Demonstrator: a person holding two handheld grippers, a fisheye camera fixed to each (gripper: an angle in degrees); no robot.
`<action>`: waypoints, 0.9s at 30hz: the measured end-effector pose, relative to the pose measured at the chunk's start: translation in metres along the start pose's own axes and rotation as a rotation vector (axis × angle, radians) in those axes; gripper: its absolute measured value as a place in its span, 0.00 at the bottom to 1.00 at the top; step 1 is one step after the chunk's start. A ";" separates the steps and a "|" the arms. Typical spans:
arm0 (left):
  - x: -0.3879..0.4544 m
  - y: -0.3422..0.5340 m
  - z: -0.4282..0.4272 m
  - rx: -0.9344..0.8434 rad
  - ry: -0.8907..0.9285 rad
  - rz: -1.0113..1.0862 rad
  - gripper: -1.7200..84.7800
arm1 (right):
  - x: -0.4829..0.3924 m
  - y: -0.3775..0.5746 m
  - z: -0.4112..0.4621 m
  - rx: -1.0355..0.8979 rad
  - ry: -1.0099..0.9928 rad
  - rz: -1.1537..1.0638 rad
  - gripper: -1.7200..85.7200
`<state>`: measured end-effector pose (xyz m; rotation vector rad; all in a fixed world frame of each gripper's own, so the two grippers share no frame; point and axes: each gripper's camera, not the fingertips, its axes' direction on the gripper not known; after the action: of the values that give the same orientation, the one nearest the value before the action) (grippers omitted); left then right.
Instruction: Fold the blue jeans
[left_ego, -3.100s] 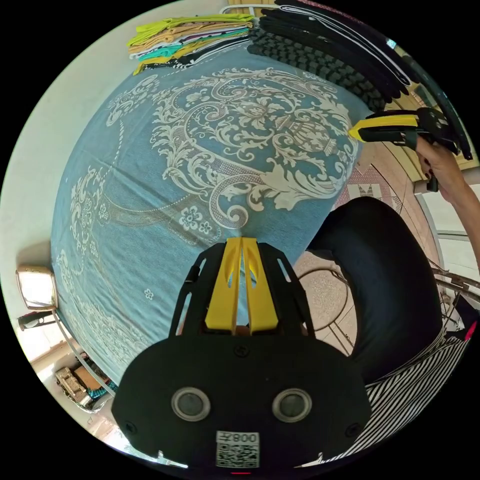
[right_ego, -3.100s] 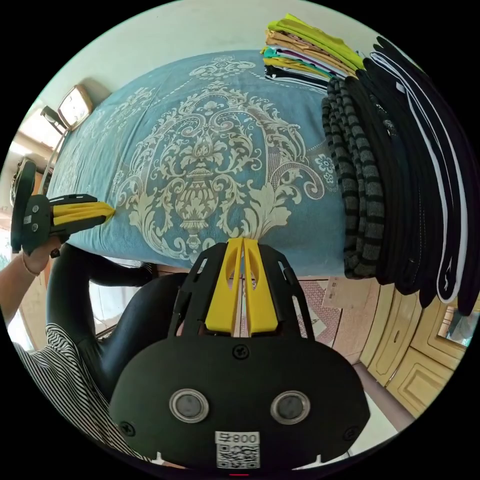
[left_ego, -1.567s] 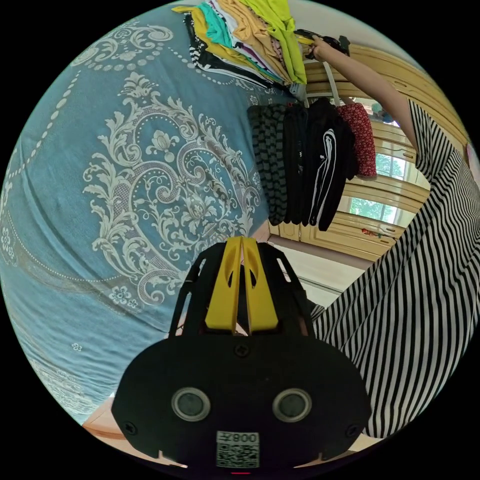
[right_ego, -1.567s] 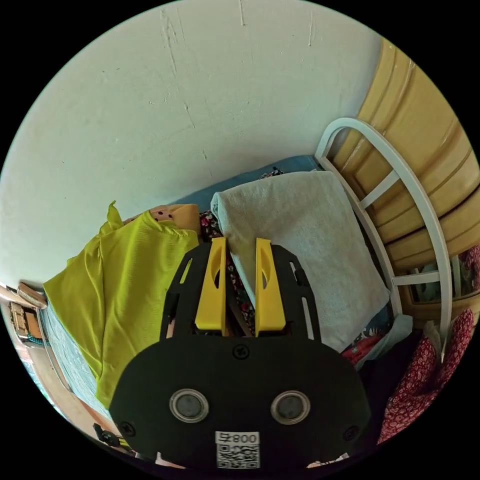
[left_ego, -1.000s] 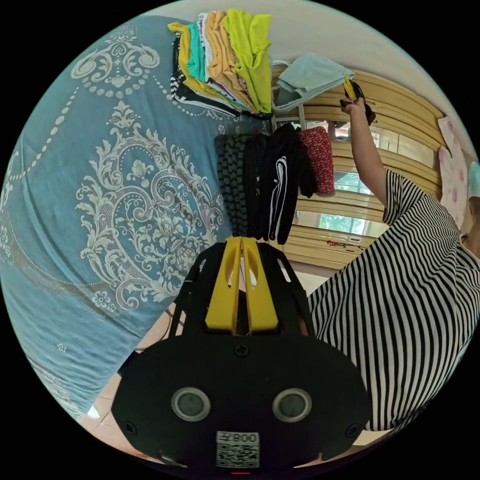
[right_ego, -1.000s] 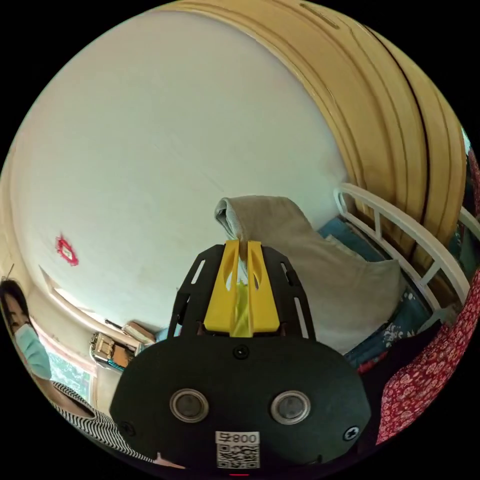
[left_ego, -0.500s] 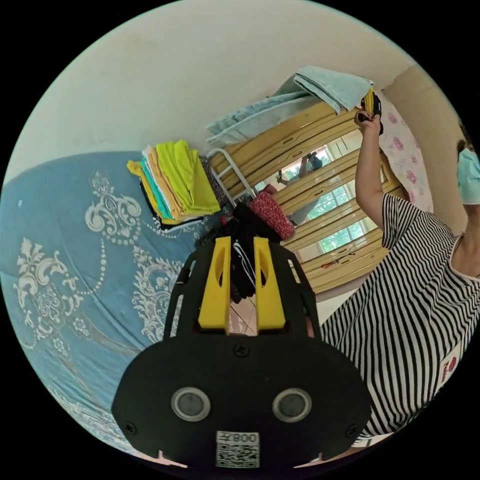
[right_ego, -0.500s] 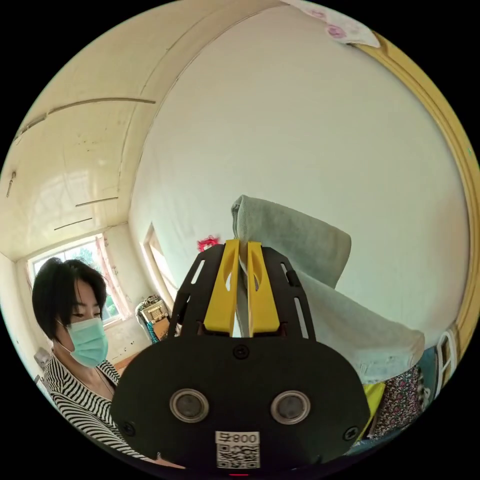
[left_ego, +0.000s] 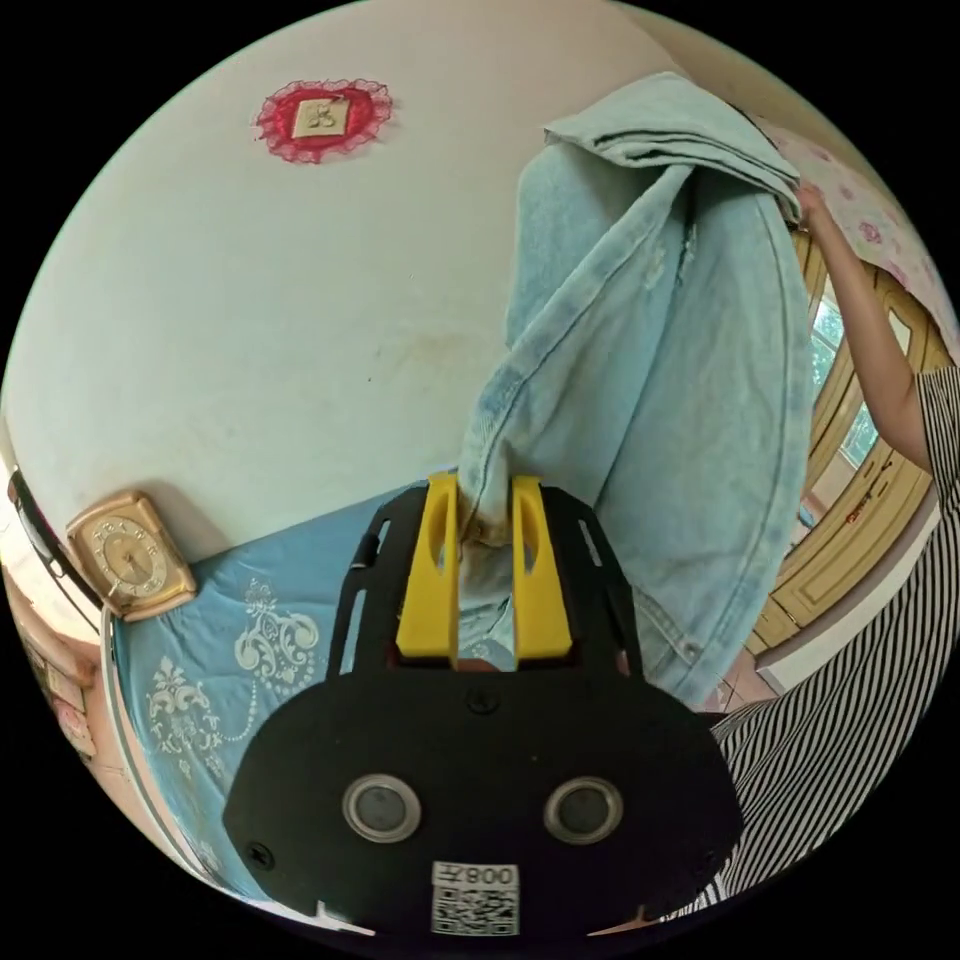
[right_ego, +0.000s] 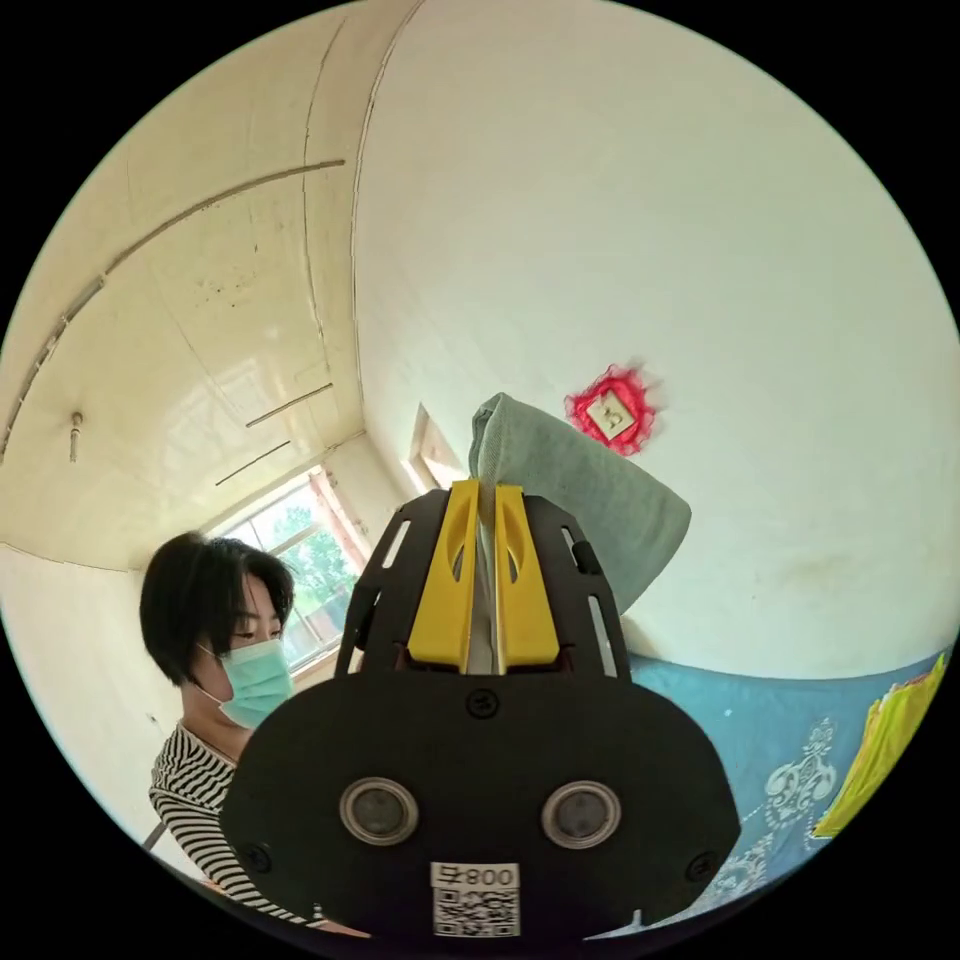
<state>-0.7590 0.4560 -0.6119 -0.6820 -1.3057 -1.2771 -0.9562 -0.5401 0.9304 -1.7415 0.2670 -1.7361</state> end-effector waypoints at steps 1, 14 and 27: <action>-0.017 0.005 -0.016 -0.019 -0.028 -0.006 0.08 | -0.007 0.004 0.012 -0.026 -0.042 0.020 0.04; -0.120 -0.046 -0.248 -0.008 -0.211 0.004 0.03 | -0.034 0.046 -0.028 -0.074 0.189 0.311 0.04; -0.005 -0.241 -0.136 -0.393 -0.313 0.448 0.02 | -0.063 0.087 -0.073 -0.210 0.294 0.461 0.11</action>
<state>-0.9401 0.2728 -0.7128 -1.4142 -1.0631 -1.0859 -1.0058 -0.5924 0.8222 -1.4083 0.9317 -1.6492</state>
